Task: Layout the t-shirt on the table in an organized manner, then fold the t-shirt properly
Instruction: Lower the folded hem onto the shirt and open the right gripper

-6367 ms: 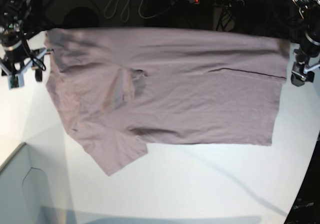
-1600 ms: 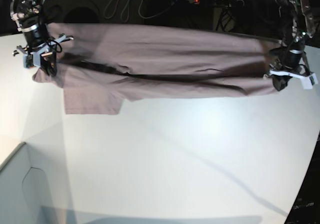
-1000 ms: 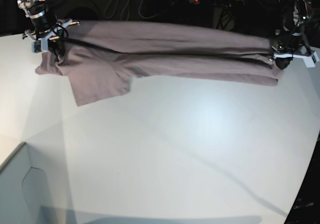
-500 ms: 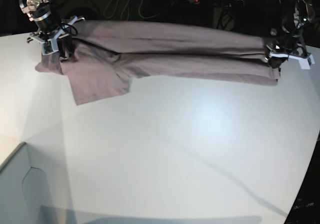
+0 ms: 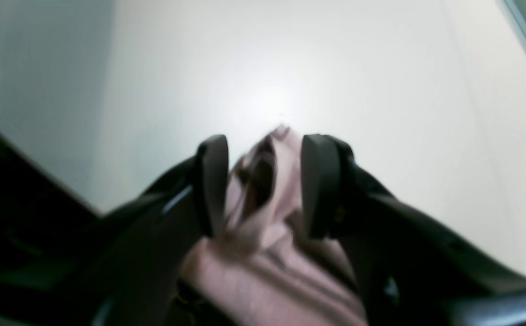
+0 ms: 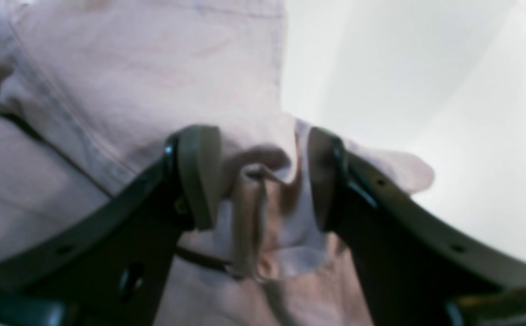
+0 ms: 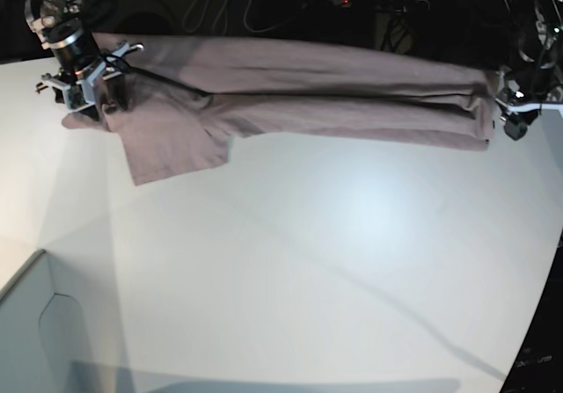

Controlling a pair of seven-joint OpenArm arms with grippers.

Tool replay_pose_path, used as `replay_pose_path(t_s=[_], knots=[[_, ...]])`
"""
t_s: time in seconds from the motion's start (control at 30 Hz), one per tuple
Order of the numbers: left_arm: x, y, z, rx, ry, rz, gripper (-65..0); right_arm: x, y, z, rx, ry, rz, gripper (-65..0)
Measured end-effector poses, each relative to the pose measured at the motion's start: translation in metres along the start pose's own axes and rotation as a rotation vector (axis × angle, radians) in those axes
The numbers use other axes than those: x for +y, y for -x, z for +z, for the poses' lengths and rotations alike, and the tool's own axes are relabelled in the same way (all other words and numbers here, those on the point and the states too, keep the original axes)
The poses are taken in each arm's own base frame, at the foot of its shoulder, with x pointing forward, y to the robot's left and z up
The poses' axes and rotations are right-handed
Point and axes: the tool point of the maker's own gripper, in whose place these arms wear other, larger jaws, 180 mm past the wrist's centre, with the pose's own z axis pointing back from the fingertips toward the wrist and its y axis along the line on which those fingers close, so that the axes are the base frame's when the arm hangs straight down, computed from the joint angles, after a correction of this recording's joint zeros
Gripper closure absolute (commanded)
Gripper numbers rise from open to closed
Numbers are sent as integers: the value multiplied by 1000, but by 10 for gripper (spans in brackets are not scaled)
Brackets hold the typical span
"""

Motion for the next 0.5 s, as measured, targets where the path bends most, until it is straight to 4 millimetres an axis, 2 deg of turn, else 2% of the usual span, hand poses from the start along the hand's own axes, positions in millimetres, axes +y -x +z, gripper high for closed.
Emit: replay_pose_path(t_s=[0.23, 0.33, 0.5], knots=[[17, 24, -30, 69, -49, 72, -258, 7, -8, -2, -22, -4, -9, -311], [14, 33, -35, 95, -47, 85, -258, 7, -9, -2, -24, -3, -7, -311], [9, 27, -40, 78, -39, 79, -258, 6, -9, -2, -23, -2, -4, -311]])
